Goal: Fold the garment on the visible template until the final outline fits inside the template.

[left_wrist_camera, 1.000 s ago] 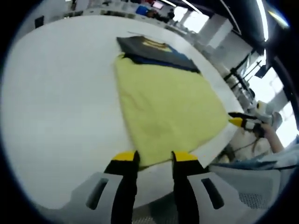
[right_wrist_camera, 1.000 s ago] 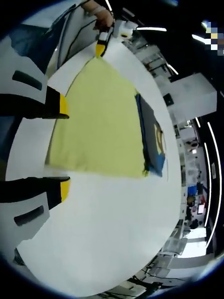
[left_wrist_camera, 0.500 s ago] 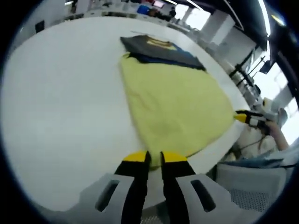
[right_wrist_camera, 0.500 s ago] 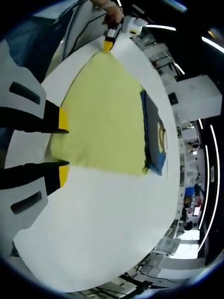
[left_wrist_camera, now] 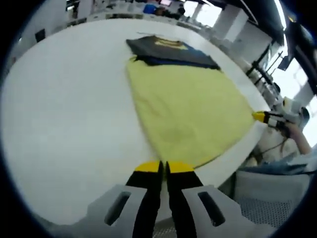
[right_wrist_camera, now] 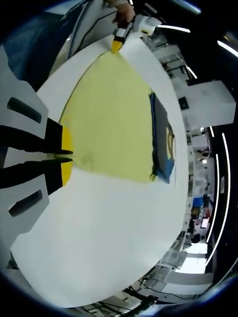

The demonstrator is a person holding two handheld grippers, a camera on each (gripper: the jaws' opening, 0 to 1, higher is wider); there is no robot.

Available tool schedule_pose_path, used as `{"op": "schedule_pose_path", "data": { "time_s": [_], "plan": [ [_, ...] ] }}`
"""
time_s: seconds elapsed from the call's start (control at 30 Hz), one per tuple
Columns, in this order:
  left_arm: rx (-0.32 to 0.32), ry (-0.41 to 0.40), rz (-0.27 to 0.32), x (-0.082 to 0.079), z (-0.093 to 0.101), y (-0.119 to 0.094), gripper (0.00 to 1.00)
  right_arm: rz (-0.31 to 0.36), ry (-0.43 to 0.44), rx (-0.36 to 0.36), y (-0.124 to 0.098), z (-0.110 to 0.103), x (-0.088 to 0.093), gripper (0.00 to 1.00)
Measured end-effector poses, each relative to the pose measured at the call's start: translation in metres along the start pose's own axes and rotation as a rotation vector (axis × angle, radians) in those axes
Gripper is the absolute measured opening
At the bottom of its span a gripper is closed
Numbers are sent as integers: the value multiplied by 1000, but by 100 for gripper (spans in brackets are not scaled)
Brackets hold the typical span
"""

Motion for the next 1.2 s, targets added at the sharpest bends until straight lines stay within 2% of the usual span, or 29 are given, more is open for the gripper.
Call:
{"op": "schedule_pose_path", "data": {
  "time_s": [0.23, 0.43, 0.57, 0.73, 0.83, 0.97, 1.1, 1.2],
  "plan": [
    [-15, 25, -4, 0, -1, 0, 0, -2, -11, 4, 0, -1, 0, 3],
    [-17, 31, 4, 0, -2, 0, 0, 0, 45, 2, -2, -2, 2, 3],
    [-2, 39, -28, 0, -1, 0, 0, 14, 89, -5, -8, 0, 3, 3],
    [19, 16, -55, -2, -3, -5, 0, 8, 78, -28, -16, -1, -4, 3],
    [24, 16, -61, -2, -1, -10, 0, -6, 69, -45, -21, -3, -8, 3],
    [39, 64, -108, 2, 4, -18, 0, -63, 24, -76, -31, -7, -10, 3],
    [51, 64, -127, 2, 7, -28, 0, -95, 5, -100, -41, -10, -15, 3],
    [101, 43, -142, -2, 10, -39, 0, -123, -31, -101, -50, -12, -21, 3]
  ]
}}
Point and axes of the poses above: the point that each gripper's makers call its tool centre point, and the gripper's own axes: y roughly forward along the fingers, z roughly to its right, x roughly out of its underside, the point moved 8 cm from there along -y, roughly backward along the fingers, and after that the axes turned 7 degrees about -x, right-handed, at the moved point
